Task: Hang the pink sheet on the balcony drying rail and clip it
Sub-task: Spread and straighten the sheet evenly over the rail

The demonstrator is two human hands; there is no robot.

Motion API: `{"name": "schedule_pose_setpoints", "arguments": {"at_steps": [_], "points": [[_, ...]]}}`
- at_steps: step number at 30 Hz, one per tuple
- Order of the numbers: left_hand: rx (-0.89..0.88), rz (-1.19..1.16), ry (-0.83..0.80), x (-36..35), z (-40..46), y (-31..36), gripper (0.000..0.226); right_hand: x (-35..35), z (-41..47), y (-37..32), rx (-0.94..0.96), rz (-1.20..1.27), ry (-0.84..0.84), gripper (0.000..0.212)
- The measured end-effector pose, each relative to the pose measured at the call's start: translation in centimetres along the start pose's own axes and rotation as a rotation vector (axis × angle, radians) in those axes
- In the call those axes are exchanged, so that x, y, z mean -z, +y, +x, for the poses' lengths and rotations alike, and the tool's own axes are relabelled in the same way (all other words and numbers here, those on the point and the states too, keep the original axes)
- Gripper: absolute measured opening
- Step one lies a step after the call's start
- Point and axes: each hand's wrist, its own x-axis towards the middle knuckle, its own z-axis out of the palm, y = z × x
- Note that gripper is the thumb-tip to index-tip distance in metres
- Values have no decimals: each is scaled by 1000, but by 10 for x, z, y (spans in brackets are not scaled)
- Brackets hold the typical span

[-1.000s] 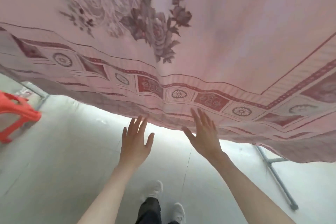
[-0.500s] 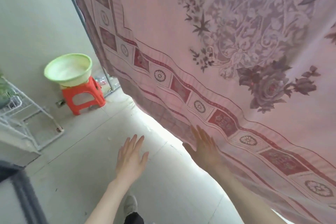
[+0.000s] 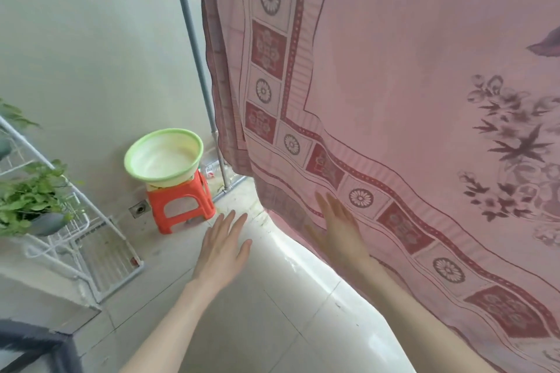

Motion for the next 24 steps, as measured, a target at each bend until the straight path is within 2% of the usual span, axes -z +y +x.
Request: {"name": "schedule_pose_setpoints", "arguments": {"at_steps": [5,9,12,15,21,24], "points": [[1,-36,34,39,74,-45,73,13,89,-55,77,-28,32,68],[-37,-56,95,84,149,-68,57,30,178,-96,169,-54,101,67],[-96,-65,208,129,210,-79,58,48,248,-132,226,-59,162,65],[-139,-48,242,177,270,-88,49,72,307,-167,285,-82,207,64],[-213,-163,347,255,380,-102,44,136,403,-238,467,-226,428,58],[-279,-205,381,291,430,-97,41,171,442,-265,496,-263,531,56]]}}
